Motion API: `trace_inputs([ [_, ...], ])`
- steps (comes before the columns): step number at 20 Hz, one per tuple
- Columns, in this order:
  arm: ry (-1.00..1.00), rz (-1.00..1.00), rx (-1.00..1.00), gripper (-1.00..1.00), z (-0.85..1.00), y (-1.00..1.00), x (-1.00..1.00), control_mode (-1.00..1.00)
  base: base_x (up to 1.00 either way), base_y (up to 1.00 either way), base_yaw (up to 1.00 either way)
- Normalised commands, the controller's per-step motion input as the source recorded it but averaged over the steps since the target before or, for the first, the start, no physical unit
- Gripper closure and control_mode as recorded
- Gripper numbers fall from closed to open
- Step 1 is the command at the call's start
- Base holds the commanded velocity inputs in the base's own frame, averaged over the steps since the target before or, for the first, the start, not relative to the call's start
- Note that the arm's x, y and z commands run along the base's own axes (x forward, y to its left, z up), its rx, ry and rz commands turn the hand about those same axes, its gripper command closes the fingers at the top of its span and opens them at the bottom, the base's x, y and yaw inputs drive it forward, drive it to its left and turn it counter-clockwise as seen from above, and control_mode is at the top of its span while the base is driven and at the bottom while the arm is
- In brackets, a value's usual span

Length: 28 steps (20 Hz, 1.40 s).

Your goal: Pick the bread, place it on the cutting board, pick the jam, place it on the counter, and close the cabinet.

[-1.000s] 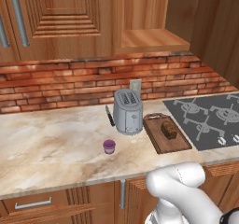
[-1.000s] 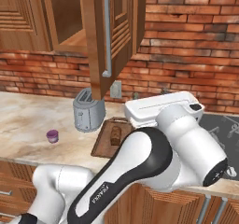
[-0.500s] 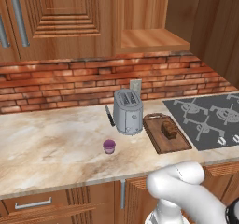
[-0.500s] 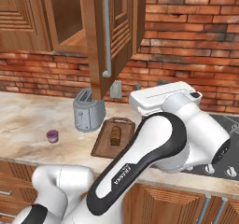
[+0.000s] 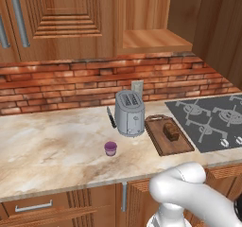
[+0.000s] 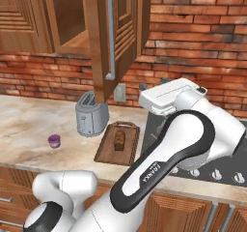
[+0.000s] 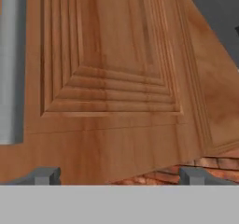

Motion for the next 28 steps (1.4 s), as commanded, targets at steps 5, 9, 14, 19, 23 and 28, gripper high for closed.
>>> trace_inputs([
  [5,0.0,0.18,0.0,-1.0,0.09,0.0,0.0,-1.0,0.0,0.0,0.0],
  [9,0.0,0.18,0.0,-1.0,0.07,0.0,0.01,-1.0,0.0,0.0,0.0],
  [14,0.0,0.17,0.0,-1.0,0.07,0.0,0.04,-1.0,0.0,0.0,0.0],
  [19,0.0,0.17,0.0,-1.0,0.0,0.01,0.02,-1.0,0.0,0.0,0.0],
  [23,-0.02,0.16,0.0,-1.0,0.0,0.04,0.05,-1.0,0.0,0.0,0.0],
  [28,-0.04,0.14,0.0,-1.0,0.0,0.05,0.05,-1.0,0.0,0.0,0.0],
])
